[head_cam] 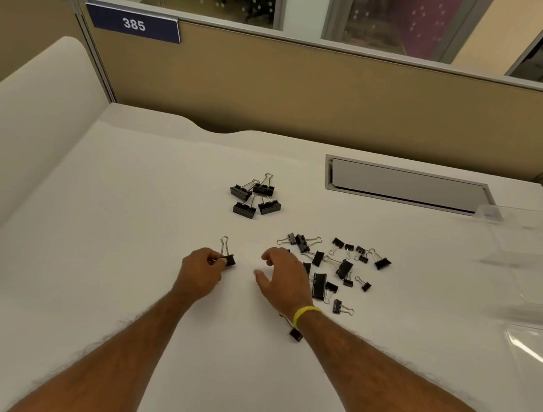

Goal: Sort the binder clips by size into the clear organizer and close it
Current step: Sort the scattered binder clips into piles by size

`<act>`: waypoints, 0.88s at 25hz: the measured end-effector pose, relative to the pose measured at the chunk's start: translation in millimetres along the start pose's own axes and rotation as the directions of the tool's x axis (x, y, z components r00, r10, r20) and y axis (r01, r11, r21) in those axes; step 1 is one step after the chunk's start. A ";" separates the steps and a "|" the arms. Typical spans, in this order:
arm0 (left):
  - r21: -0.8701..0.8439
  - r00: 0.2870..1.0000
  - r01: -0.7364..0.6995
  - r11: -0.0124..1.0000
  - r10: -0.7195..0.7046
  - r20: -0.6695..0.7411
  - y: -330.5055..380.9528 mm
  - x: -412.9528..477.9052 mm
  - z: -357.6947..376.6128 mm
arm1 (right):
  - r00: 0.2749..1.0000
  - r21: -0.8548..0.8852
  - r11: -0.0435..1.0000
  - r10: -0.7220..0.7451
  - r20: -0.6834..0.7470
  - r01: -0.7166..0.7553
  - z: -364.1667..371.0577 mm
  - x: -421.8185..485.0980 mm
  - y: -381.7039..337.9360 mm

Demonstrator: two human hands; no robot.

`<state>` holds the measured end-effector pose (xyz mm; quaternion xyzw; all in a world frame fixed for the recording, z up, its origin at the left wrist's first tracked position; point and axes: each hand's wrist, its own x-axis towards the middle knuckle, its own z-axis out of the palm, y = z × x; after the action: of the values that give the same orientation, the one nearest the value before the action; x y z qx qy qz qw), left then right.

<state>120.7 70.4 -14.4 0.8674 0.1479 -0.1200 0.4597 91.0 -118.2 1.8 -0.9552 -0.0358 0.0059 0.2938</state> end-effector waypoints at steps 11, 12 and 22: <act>0.158 0.991 -0.104 0.982 0.115 -0.066 -7.5 16.4 -2.3 | 0.971 -0.314 0.925 0.237 0.038 -0.214 -42.2 56.0 66.6; 0.150 0.992 -0.101 0.983 0.112 -0.066 -7.3 16.9 -2.9 | 0.968 -0.352 0.914 0.241 0.070 -0.202 -41.6 57.5 67.5; 0.183 0.993 -0.081 0.980 0.095 -0.069 -6.1 14.3 -0.9 | 0.976 -0.217 0.952 0.204 -0.070 -0.214 -49.4 46.4 63.7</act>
<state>131.7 76.5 -23.5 0.9150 0.1156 -0.0787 0.3784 143.0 -195.1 7.3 -0.9805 0.0719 0.0105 0.1828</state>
